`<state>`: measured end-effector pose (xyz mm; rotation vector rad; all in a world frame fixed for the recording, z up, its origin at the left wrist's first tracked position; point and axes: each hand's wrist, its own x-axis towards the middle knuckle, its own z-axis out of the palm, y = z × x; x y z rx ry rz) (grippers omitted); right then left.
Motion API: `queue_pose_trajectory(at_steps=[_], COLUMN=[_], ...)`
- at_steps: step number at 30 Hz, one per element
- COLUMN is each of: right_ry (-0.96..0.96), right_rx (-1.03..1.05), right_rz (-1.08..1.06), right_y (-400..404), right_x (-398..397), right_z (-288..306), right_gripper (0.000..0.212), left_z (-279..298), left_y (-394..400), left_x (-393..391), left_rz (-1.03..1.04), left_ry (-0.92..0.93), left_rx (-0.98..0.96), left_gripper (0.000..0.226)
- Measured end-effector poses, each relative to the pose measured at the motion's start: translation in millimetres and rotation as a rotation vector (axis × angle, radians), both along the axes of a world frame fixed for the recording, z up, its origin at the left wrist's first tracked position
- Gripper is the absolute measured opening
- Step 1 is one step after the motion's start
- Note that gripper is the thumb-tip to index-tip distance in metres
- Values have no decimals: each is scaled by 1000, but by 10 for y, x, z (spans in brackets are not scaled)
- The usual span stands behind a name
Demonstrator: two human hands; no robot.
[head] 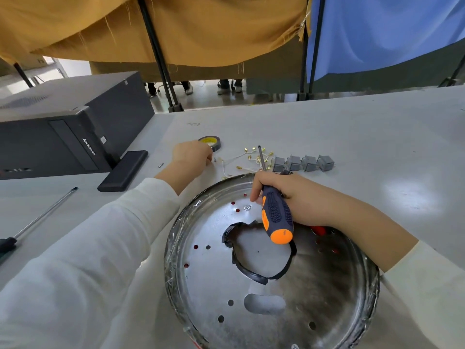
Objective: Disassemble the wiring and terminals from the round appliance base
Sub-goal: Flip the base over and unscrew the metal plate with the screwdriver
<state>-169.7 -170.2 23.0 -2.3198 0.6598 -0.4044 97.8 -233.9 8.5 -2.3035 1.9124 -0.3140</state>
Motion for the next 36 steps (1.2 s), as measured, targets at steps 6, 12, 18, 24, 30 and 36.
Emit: queue_pose_trajectory(at_steps=[6, 12, 18, 24, 30, 36], right_ry=[-3, -3, 1, -88, -49, -107], right_rx=[11, 32, 34, 31, 10, -114], right_rz=[-8, -23, -27, -15, -56, -242], right_y=[-5, -1, 28, 128, 199, 255], right_x=[11, 6, 7, 22, -75, -190], right_z=[-11, -6, 27, 137, 223, 249], right_gripper=[41, 42, 42, 40, 38, 29], left_z=[-114, -107, 119, 307, 266, 161], left_y=[14, 171, 637, 1145, 1403, 1630], left_x=[92, 91, -281, -533, -573, -463], left_rz=[58, 114, -55, -239, -214, -8], left_ry=[314, 590, 929, 1111, 933, 921], left_rx=[-130, -289, -423, 126, 55, -57], left_gripper=[23, 31, 21, 32, 34, 35])
